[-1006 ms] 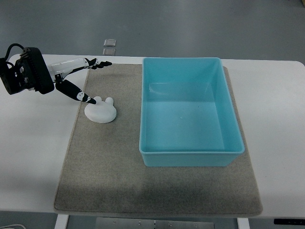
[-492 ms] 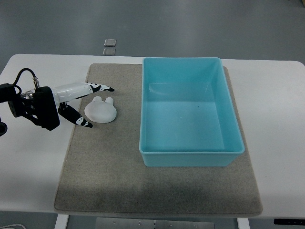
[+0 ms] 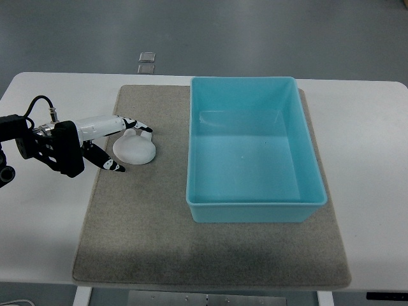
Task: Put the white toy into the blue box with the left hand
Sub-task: 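Close the left hand fingers around the white rabbit toy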
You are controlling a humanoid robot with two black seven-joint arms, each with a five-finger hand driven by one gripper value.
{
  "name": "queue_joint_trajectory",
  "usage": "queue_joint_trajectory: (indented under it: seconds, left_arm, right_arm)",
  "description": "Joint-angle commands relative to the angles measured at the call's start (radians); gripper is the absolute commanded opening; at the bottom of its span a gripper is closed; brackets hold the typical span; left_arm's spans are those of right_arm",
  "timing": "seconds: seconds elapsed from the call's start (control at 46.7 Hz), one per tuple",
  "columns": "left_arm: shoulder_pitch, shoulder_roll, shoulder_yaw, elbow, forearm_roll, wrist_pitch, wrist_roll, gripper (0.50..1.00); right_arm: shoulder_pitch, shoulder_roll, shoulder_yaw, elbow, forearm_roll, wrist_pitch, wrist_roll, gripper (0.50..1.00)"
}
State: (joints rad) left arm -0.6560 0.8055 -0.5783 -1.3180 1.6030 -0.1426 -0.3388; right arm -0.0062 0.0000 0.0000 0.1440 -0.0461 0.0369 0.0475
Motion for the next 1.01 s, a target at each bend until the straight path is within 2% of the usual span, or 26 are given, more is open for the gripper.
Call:
queue_joint_trajectory:
  seconds: [0.0,0.064,0.428,0.471,0.578,0.621,0.749,0.813,0.899,0.984]
  left_arm:
    - [-0.007,0.0,0.0,0.0,0.003,0.002,0.0,0.885]
    - [-0.011,0.0,0.0,0.002,0.015,0.002,0.0,0.861]
    - [-0.013,-0.019,0.003,0.037,0.028,0.003,0.001,0.851]
    - [-0.013,-0.019,0.003,0.037,0.028,0.003,0.001,0.825]
    - [-0.013,-0.019,0.003,0.037,0.028,0.003,0.001,0.814]
    - [-0.013,-0.02,0.003,0.037,0.028,0.003,0.001,0.793]
    - [-0.013,-0.032,0.003,0.037,0.028,0.003,0.001,0.782]
    - [-0.013,-0.034,0.003,0.037,0.028,0.002,0.001,0.739]
    - [-0.014,-0.034,0.003,0.037,0.028,0.002,0.001,0.709]
    - [-0.014,-0.034,0.003,0.036,0.028,0.002,0.001,0.703]
  right_arm:
    - [0.0,0.0,0.0,0.0,0.0,-0.002,0.0,0.936]
    - [0.0,0.0,0.0,0.0,0.0,0.0,0.0,0.936]
    - [0.0,0.0,0.0,0.0,0.0,0.0,0.0,0.936]
    - [0.0,0.0,0.0,-0.001,0.0,0.0,0.0,0.936]
    - [0.0,0.0,0.0,0.0,0.0,0.0,0.0,0.936]
    - [0.0,0.0,0.0,0.0,0.0,0.0,0.0,0.936]
    - [0.0,0.0,0.0,0.0,0.0,-0.002,0.0,0.936]
    - [0.0,0.0,0.0,0.0,0.0,0.0,0.0,0.936]
    - [0.0,0.0,0.0,0.0,0.0,0.0,0.0,0.936]
    - [0.0,0.0,0.0,0.0,0.0,0.0,0.0,0.936]
